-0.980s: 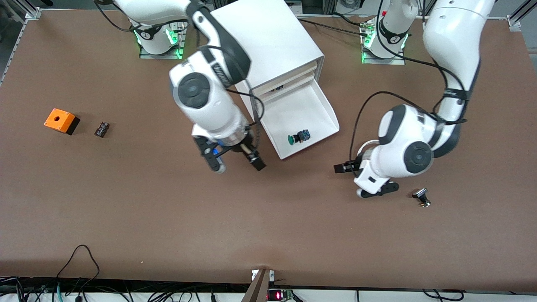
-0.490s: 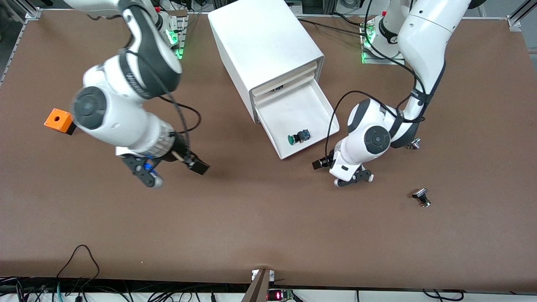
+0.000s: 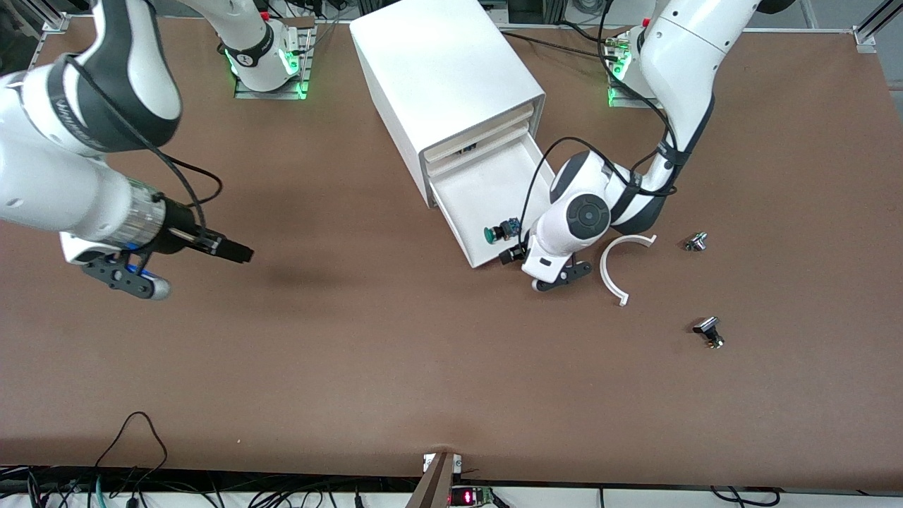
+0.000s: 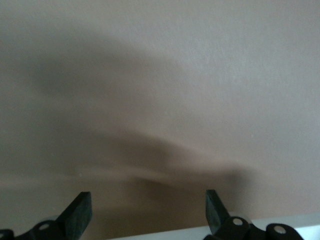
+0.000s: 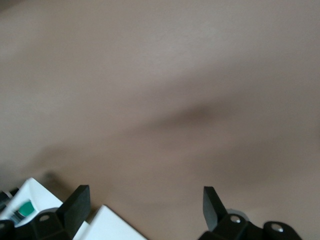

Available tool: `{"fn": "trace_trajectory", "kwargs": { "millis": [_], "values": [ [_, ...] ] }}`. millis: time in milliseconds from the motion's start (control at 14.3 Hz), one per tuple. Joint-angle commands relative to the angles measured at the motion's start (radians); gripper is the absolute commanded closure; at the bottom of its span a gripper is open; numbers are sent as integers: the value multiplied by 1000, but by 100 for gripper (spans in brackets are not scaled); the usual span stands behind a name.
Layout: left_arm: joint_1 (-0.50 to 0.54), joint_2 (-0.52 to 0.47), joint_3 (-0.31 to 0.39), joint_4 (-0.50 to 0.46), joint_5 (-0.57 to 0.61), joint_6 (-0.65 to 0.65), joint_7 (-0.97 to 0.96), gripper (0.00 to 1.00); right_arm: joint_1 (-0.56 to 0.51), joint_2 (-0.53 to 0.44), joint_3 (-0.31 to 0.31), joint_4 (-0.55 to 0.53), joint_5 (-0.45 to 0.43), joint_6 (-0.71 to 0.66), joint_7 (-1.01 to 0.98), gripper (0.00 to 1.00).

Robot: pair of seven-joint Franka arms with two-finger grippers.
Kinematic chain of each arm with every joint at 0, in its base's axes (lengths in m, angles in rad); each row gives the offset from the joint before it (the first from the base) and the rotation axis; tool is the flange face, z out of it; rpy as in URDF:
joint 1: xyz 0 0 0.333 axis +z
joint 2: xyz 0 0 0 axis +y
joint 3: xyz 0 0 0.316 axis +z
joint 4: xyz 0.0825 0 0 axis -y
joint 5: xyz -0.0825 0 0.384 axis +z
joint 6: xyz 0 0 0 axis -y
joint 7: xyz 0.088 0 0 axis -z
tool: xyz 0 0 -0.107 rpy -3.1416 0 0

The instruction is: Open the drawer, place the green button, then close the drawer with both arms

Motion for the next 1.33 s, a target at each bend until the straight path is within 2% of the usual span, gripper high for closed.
{"fn": "trace_trajectory", "kwargs": {
  "millis": [0, 140, 280, 420, 630, 910, 1260],
  "values": [
    [0, -55, -25, -76, 27, 1, -25, 0, -59, -99, 24, -96, -76, -8, -129, 0],
    [1, -62, -54, -107, 23, -4, -24, 0, -142, -137, 95, -108, -116, -34, -195, 0],
    [-2, -50, -80, -108, 13, -8, -25, 0, -203, -186, 159, -133, -199, -34, -216, 0],
    [-10, -47, -98, -119, 12, -8, -25, 0, -248, -232, 202, -156, -236, -28, -278, 0],
    [-11, -49, -118, -122, 10, -34, -27, 0, -288, -297, 206, -194, -236, -22, -375, 0],
    [-10, -49, -166, -122, 1, -65, -76, 0, -325, -401, 226, -272, -238, -14, -400, 0],
    [-11, -49, -206, -138, -3, -65, -127, 0, -322, -539, 232, -436, -241, 70, -404, 0]
  ]
}}
